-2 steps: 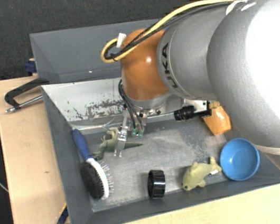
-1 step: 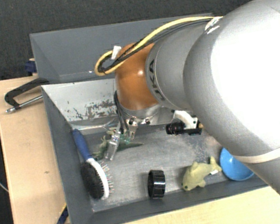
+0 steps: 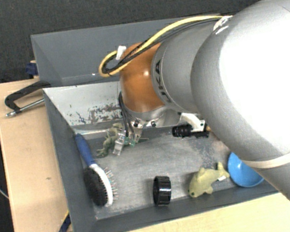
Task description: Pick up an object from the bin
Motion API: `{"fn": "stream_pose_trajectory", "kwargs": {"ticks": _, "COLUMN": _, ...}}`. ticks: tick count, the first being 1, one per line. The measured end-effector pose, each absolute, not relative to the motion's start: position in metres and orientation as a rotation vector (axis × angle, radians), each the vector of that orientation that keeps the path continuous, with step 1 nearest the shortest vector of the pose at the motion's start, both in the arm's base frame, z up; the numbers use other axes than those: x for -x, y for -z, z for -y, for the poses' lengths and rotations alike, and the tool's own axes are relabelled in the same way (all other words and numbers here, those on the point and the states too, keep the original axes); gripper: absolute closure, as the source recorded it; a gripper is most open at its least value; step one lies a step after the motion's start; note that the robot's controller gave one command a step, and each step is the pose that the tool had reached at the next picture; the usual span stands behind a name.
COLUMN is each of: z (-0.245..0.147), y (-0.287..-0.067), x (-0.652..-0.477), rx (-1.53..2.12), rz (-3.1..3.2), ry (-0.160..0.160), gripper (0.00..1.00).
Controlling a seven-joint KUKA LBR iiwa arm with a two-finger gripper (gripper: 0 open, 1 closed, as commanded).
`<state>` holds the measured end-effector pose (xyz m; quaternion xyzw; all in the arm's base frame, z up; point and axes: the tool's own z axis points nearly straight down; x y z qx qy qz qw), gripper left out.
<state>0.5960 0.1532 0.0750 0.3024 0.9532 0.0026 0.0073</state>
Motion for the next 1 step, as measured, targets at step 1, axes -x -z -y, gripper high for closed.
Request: {"fn": "stream_pose_trajectory", "kwargs": {"ticks": 1, "z": -0.1505, "y": -0.2012, "x": -0.6000, "rx": -0.984, "rz": -2.973, "ry": -0.012, "gripper": 1.00}}
